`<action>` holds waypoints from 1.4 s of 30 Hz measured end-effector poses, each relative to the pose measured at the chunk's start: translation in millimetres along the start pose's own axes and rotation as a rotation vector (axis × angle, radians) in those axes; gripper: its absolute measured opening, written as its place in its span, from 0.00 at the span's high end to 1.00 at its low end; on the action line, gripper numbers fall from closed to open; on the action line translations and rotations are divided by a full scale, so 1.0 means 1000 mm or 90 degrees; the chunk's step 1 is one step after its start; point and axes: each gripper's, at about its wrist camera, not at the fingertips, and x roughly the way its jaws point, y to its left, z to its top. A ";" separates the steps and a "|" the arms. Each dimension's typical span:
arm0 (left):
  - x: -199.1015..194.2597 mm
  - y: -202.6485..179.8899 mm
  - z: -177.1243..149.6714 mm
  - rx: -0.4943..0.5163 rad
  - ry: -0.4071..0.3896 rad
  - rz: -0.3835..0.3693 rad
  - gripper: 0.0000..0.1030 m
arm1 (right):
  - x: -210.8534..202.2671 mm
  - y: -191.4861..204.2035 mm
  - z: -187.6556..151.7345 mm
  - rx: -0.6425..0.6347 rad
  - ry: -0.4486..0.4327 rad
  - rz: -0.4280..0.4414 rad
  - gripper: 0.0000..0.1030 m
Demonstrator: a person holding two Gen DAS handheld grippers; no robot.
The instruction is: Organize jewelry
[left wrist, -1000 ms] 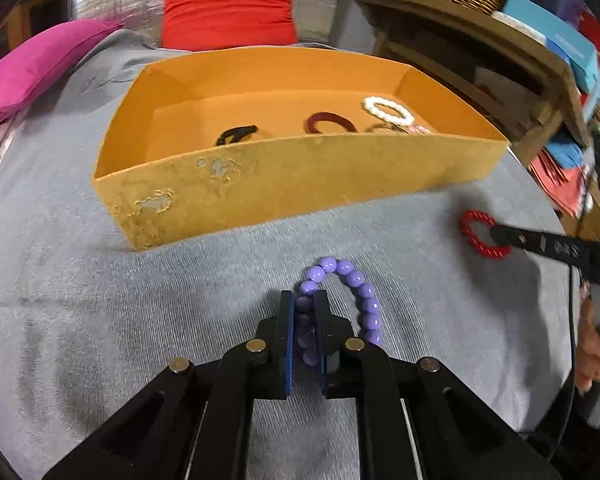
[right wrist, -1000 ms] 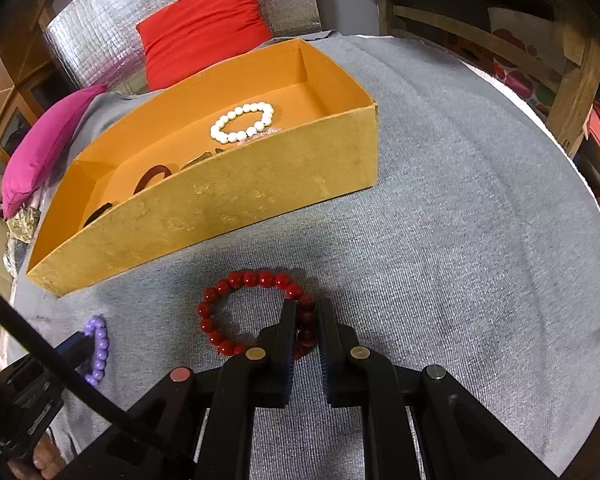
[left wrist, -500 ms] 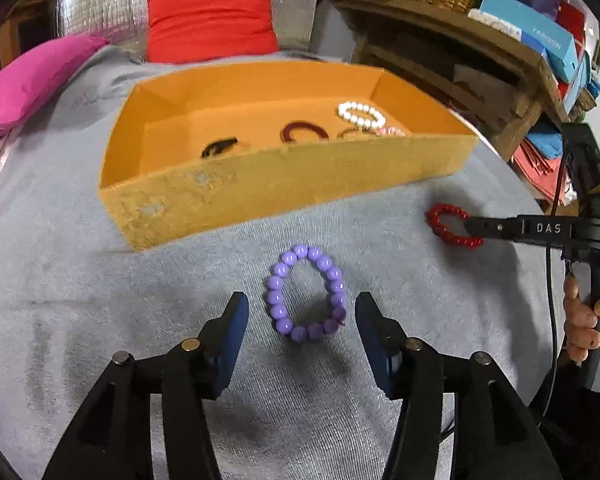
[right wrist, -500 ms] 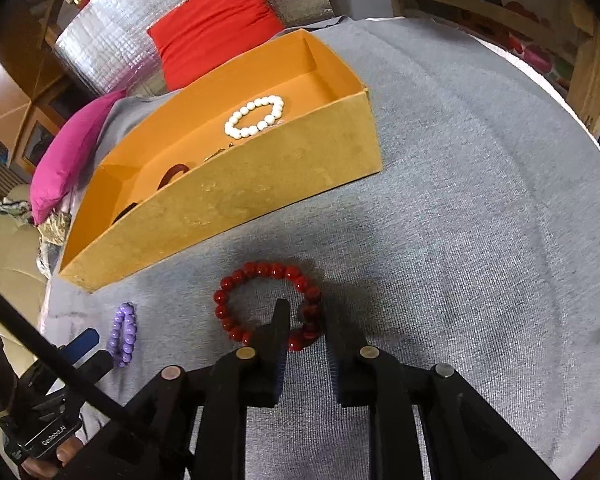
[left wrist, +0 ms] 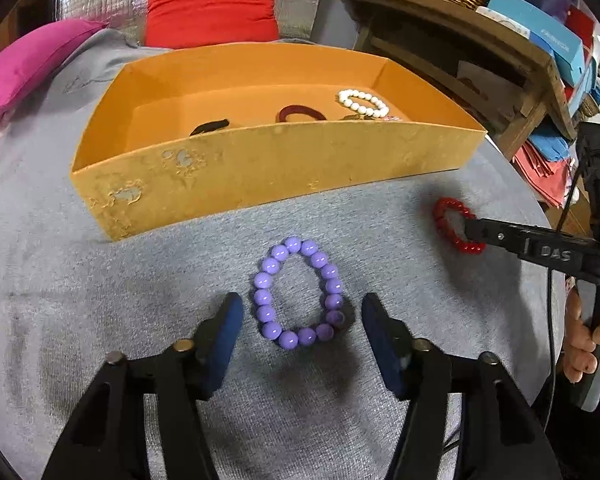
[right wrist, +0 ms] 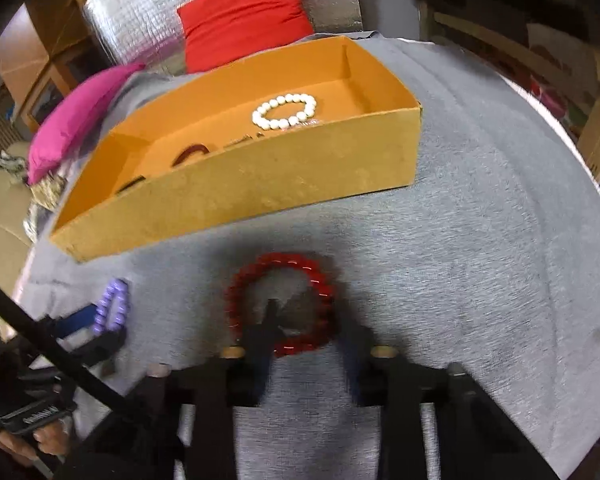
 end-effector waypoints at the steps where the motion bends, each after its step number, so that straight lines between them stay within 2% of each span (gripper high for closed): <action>1: 0.000 -0.001 0.000 0.004 -0.001 -0.003 0.60 | -0.001 -0.001 -0.001 0.000 -0.002 -0.003 0.85; 4: 0.001 -0.004 0.001 0.008 -0.004 -0.013 0.70 | -0.002 -0.006 0.000 0.003 -0.004 0.000 0.90; 6: 0.000 -0.004 0.001 0.013 -0.009 -0.015 0.82 | -0.004 -0.010 0.000 0.012 -0.005 0.007 0.90; 8: -0.001 -0.004 0.001 0.015 -0.013 -0.016 0.87 | -0.004 -0.011 0.000 0.013 -0.006 0.006 0.90; 25: 0.002 0.005 -0.002 -0.003 0.001 -0.005 0.87 | 0.000 -0.008 -0.001 0.023 0.000 -0.013 0.88; 37: 0.007 0.000 0.000 0.014 -0.002 0.014 0.87 | -0.001 -0.005 0.000 0.003 -0.008 -0.018 0.89; 42: 0.009 -0.001 0.001 0.022 -0.009 0.013 0.91 | -0.006 -0.004 -0.001 0.009 -0.019 -0.004 0.90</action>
